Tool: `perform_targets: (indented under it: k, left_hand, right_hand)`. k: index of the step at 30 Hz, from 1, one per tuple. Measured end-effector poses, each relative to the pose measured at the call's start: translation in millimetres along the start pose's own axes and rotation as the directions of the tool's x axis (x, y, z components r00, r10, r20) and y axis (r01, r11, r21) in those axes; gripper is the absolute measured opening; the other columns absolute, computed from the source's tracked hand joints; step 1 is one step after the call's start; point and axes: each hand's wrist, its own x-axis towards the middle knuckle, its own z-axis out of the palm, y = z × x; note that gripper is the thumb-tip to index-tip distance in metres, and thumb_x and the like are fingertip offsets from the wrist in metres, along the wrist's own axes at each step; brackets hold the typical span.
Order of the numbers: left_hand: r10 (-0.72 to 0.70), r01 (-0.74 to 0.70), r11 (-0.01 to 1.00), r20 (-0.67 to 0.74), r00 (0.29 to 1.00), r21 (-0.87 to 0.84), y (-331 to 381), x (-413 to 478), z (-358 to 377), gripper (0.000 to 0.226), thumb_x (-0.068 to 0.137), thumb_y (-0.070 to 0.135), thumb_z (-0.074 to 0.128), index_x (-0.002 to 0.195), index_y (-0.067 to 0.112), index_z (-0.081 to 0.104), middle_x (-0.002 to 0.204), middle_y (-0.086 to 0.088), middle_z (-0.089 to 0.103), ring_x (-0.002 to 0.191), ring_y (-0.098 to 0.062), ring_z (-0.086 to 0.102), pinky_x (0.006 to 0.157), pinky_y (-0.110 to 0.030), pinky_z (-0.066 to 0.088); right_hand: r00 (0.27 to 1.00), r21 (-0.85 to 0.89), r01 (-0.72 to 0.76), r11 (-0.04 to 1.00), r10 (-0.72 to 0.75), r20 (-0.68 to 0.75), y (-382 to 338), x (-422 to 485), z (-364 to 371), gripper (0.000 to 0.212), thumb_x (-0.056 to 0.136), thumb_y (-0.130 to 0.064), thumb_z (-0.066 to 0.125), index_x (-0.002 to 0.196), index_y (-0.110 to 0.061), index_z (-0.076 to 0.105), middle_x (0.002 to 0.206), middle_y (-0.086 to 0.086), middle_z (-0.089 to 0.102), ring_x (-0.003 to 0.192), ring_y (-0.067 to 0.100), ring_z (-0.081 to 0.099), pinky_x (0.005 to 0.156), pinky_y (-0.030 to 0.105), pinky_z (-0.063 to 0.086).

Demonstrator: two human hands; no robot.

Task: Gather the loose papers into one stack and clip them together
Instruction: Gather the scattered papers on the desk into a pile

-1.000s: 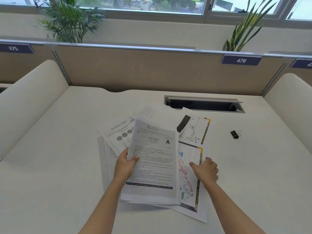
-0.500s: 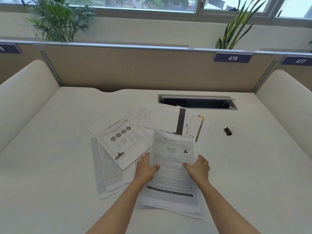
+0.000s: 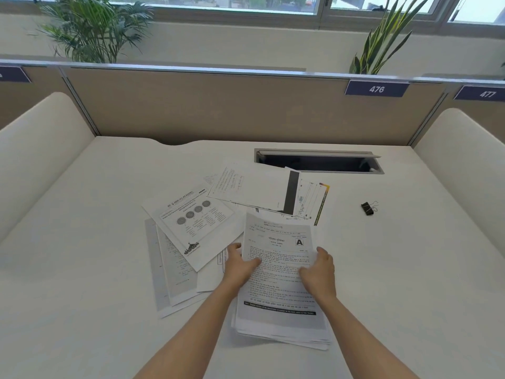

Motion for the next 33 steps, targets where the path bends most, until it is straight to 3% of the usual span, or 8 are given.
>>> perform_targets:
  k: [4, 8, 13, 17, 21, 26, 30, 33]
  left_hand:
    - [0.015, -0.014, 1.000, 0.061, 0.998, -0.009, -6, -3, 0, 0.033, 0.086, 0.016, 0.063, 0.118, 0.018, 0.056, 0.115, -0.006, 0.068, 0.097, -0.025, 0.067, 0.089, -0.047, 0.054]
    - [0.107, -0.108, 0.994, 0.061, 0.992, 0.003, 0, -7, -12, 0.022, 0.090, 0.015, 0.058, 0.111, 0.023, 0.061, 0.110, -0.002, 0.070, 0.094, -0.020, 0.068, 0.088, -0.043, 0.055]
    - [0.146, -0.150, 0.987, -0.083, 0.986, -0.047, 8, -7, -49, 0.021, 0.090, 0.016, 0.060, 0.110, 0.020, 0.062, 0.101, -0.001, 0.071, 0.090, -0.021, 0.069, 0.083, -0.042, 0.056]
    - [0.139, -0.179, 0.970, -0.234, 0.962, -0.162, 12, -4, -78, 0.017, 0.090, 0.013, 0.061, 0.104, 0.023, 0.060, 0.094, 0.001, 0.069, 0.085, -0.020, 0.067, 0.072, -0.034, 0.055]
    - [0.114, -0.191, 0.956, -0.320, 0.940, -0.222, 10, 3, -94, 0.025, 0.089, 0.013, 0.062, 0.114, 0.020, 0.060, 0.103, -0.003, 0.068, 0.093, -0.024, 0.066, 0.083, -0.040, 0.055]
    - [0.092, -0.204, 0.939, -0.370, 0.925, -0.277, 5, 11, -100, 0.030, 0.090, 0.012, 0.062, 0.120, 0.015, 0.059, 0.107, -0.006, 0.066, 0.095, -0.027, 0.065, 0.082, -0.039, 0.055]
    - [0.070, -0.200, 0.931, -0.388, 0.919, -0.306, -2, 14, -101, 0.031, 0.089, 0.013, 0.063, 0.119, 0.014, 0.059, 0.108, -0.007, 0.067, 0.095, -0.026, 0.065, 0.082, -0.039, 0.055]
    - [0.054, -0.200, 0.925, -0.409, 0.911, -0.324, -6, 17, -105, 0.033, 0.088, 0.014, 0.064, 0.121, 0.012, 0.059, 0.110, -0.008, 0.067, 0.097, -0.026, 0.065, 0.081, -0.037, 0.054]
  right_hand:
    - [0.999, 0.032, 0.034, 0.999, -0.035, 0.025, 2, 0, 3, 0.060, 0.081, -0.014, 0.065, 0.134, -0.005, 0.039, 0.138, 0.011, 0.039, 0.127, 0.025, 0.037, 0.106, 0.035, 0.034]
    - [0.996, 0.019, 0.063, 0.998, -0.064, 0.056, -4, 9, 1, 0.070, 0.084, -0.023, 0.065, 0.142, -0.006, 0.030, 0.148, 0.010, 0.031, 0.136, 0.026, 0.029, 0.113, 0.038, 0.028]
    - [0.986, 0.043, 0.159, 0.986, -0.161, 0.053, -21, 32, 0, 0.066, 0.086, -0.025, 0.063, 0.142, -0.011, 0.032, 0.146, 0.009, 0.034, 0.133, 0.025, 0.038, 0.109, 0.039, 0.035]
    - [0.967, -0.048, 0.250, 0.967, -0.247, 0.059, -42, 54, 1, 0.057, 0.088, -0.021, 0.060, 0.139, -0.011, 0.037, 0.143, 0.010, 0.039, 0.131, 0.026, 0.037, 0.107, 0.038, 0.033]
    - [0.933, -0.169, 0.352, 0.920, -0.333, 0.134, -56, 76, 7, 0.054, 0.089, -0.019, 0.058, 0.139, -0.010, 0.038, 0.142, 0.009, 0.040, 0.130, 0.025, 0.037, 0.104, 0.036, 0.034]
    - [0.902, -0.296, 0.422, 0.857, -0.362, 0.237, -65, 103, 18, 0.054, 0.089, -0.017, 0.053, 0.140, -0.010, 0.037, 0.146, 0.008, 0.037, 0.134, 0.025, 0.034, 0.108, 0.038, 0.033]
    - [0.878, -0.427, 0.471, 0.772, -0.361, 0.314, -75, 125, 21, 0.061, 0.094, -0.021, 0.050, 0.147, -0.006, 0.024, 0.157, 0.011, 0.020, 0.146, 0.028, 0.012, 0.118, 0.037, 0.014]
    - [0.857, -0.471, 0.508, 0.721, -0.367, 0.362, -85, 141, 21, 0.065, 0.095, -0.024, 0.049, 0.149, -0.005, 0.017, 0.159, 0.011, 0.012, 0.147, 0.027, 0.003, 0.118, 0.036, 0.008]
